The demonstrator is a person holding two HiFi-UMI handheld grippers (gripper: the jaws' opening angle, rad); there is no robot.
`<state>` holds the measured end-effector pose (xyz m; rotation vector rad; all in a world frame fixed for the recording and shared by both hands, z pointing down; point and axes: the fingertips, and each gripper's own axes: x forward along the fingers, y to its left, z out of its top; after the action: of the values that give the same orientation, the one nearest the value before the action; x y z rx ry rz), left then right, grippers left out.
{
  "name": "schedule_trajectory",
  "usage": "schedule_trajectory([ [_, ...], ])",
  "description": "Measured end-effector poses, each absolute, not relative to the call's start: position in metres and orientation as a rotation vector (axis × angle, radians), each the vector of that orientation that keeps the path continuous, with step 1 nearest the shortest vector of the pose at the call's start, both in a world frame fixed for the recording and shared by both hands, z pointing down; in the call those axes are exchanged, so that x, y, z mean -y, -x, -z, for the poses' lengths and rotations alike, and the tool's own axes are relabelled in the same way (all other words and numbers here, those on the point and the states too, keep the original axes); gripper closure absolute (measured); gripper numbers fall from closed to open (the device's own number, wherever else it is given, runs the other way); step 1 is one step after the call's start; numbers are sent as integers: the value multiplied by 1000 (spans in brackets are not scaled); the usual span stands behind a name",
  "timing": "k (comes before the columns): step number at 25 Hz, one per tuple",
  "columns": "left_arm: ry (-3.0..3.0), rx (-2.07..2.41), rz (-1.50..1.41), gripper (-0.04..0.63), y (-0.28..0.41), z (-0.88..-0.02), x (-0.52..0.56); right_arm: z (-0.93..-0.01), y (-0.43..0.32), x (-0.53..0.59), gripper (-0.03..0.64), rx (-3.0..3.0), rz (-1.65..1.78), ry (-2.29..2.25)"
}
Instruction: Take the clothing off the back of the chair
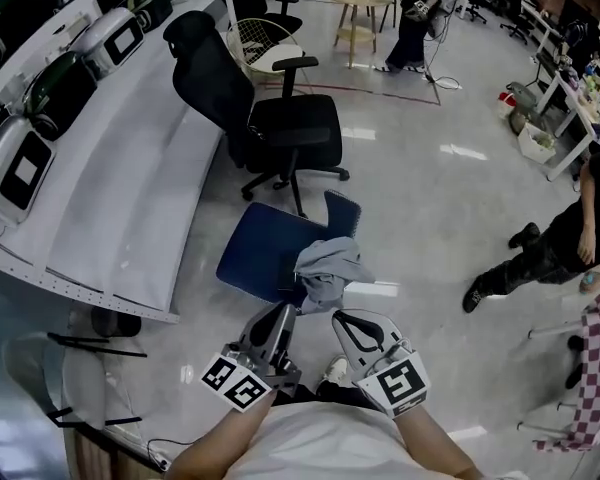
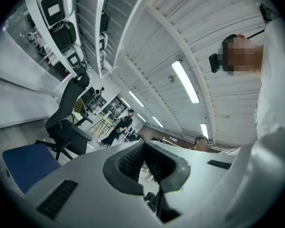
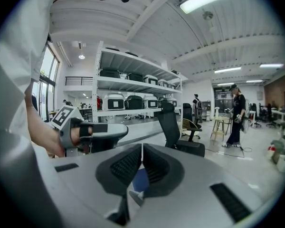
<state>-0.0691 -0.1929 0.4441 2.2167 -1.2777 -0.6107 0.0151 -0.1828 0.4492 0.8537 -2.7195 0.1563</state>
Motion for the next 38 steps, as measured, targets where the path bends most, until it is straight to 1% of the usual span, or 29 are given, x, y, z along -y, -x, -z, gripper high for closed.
schedule_trajectory([
  [19, -2227, 1224, 581, 588, 82, -449, 217, -470, 1, 206, 600, 2642, -174, -851],
  [33, -2236, 1154, 424, 586, 66, -493, 237, -466, -9, 213, 600, 2626, -156, -919],
  [34, -2234, 1145, 414, 578, 63, -497, 239, -465, -10, 213, 600, 2625, -155, -924],
  [35, -2233, 1134, 407, 551, 61, -501, 241, -465, -10, 214, 600, 2628, -155, -929],
  [36, -2234, 1124, 400, 491, 58, -504, 243, -465, -11, 215, 600, 2632, -155, -934],
  [37, -2238, 1117, 393, 469, 56, -507, 245, -464, -11, 216, 600, 2633, -155, -938],
  [38, -2242, 1115, 385, 469, 54, -509, 247, -465, -13, 216, 600, 2629, -156, -939],
])
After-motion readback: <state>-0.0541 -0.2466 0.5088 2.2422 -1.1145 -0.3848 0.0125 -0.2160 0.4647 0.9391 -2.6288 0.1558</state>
